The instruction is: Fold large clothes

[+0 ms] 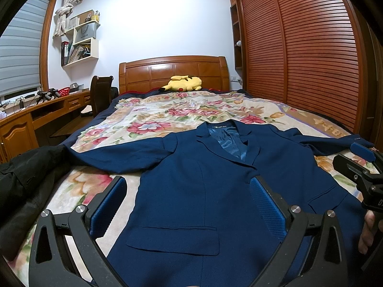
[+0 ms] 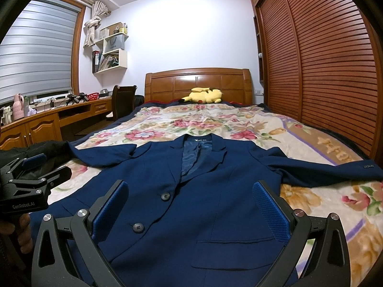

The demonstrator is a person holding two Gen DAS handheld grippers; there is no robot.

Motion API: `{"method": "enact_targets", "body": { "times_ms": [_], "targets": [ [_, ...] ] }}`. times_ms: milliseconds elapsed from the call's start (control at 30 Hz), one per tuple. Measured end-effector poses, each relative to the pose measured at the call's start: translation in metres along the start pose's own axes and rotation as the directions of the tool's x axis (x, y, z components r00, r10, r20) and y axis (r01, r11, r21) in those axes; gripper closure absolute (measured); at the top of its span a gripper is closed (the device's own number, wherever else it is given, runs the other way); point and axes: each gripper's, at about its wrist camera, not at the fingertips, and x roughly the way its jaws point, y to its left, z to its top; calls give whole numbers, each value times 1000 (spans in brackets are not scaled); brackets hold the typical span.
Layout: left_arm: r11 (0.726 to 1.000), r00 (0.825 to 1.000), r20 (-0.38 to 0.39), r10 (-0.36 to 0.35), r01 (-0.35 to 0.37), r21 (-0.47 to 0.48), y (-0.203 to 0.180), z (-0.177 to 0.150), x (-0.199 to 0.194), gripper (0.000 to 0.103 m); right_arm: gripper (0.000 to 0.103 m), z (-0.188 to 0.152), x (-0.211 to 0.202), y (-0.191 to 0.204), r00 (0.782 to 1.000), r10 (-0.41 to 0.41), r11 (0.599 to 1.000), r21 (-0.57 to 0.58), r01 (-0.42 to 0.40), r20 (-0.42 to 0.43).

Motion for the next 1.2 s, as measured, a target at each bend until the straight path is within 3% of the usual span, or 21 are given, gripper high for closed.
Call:
{"method": "enact_targets", "body": {
  "times_ms": [333,500,867,1200],
  "targets": [
    [1000,1000,-11,4,-4,1,-1,0,-1,0,0,0,0,1,1000,-1,1000,-8,1,0],
    [1000,999,-47,9,-10,-13,18,-11,-3,0,0,2,1,1,1000,18,1000,-9,-18,-1],
    [998,998,-29,57,-58,-19,36,6,-15,0,0,8,9,6,996,84,996,-32,-84,-19],
    [992,992,-17,123,-123,-15,67,24,-16,0,0,38,16,6,993,107,993,-55,-104,43]
  ]
}}
